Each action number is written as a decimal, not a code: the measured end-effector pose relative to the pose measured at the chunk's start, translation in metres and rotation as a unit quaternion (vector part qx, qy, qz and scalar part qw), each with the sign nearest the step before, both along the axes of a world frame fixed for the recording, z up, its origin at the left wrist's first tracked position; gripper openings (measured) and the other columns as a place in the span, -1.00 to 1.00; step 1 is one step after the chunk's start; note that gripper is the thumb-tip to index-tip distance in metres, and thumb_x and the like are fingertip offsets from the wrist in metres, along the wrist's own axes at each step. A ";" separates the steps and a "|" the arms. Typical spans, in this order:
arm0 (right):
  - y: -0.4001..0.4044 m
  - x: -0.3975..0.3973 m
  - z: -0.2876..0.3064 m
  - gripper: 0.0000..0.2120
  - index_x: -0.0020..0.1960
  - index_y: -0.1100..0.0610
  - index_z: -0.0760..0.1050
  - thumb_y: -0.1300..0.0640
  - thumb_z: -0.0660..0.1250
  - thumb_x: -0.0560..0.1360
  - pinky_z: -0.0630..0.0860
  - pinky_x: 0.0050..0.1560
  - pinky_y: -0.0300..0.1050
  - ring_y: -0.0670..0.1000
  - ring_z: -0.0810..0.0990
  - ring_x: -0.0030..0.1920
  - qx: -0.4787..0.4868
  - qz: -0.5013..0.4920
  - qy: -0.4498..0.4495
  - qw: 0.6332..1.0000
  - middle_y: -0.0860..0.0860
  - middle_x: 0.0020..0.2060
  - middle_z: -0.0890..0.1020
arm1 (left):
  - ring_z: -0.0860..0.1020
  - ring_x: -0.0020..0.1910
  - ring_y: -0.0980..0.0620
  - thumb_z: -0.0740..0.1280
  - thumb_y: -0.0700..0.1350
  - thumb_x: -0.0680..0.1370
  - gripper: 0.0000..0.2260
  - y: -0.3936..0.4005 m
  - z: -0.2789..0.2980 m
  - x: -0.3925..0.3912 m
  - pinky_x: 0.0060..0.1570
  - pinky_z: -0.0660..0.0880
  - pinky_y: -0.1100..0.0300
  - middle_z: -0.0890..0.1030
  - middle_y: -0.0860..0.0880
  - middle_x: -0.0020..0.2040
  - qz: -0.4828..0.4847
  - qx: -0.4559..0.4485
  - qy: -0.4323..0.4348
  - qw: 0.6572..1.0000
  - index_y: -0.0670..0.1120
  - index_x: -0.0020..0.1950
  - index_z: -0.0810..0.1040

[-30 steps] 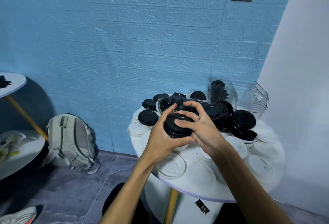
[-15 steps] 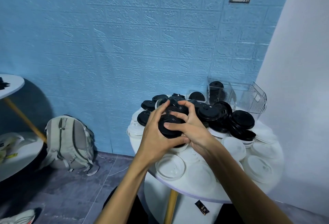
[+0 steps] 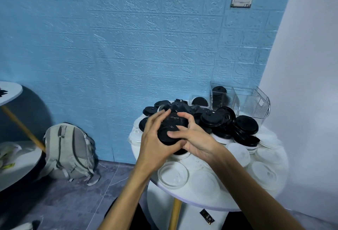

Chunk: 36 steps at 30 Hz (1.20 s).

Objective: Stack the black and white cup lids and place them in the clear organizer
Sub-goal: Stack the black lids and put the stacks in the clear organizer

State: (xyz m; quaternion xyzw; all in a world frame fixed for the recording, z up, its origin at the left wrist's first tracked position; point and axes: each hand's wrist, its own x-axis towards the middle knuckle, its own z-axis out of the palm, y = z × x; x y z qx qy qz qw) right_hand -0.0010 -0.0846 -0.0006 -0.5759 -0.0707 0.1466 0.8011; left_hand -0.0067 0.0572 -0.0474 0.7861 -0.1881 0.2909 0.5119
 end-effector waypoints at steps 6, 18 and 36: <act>-0.001 -0.002 0.002 -0.32 0.42 -0.02 0.23 0.49 0.38 0.49 0.68 -0.05 -0.09 0.07 0.70 0.01 -0.018 -0.004 0.001 1.000 0.08 -0.04 0.74 | 0.51 0.31 0.18 0.71 0.02 0.23 -0.11 0.002 0.007 -0.004 0.31 0.42 0.30 0.54 0.15 0.30 -0.015 0.005 0.012 1.000 0.18 0.50 0.42; -0.034 0.002 -0.048 -0.27 0.33 -0.23 0.42 -0.49 0.40 0.24 0.28 0.33 -0.08 -0.07 0.35 0.20 -0.600 -0.097 -0.259 0.751 -0.21 0.18 0.42 | 0.57 0.27 0.18 0.69 0.06 0.18 -0.15 0.026 -0.007 0.002 0.28 0.46 0.22 0.64 0.14 0.19 -0.021 -0.072 0.075 0.994 0.37 0.40 0.42; -0.047 0.002 -0.017 -0.43 0.20 -0.16 0.52 -0.26 0.56 0.25 0.43 0.32 0.07 -0.03 0.52 0.17 -0.507 -0.240 -0.259 0.787 -0.13 0.12 0.55 | 0.52 0.32 0.21 0.74 0.05 0.16 -0.04 0.012 -0.016 0.008 0.35 0.45 0.15 0.59 0.17 0.24 -0.061 -0.051 0.125 0.989 0.34 0.47 0.35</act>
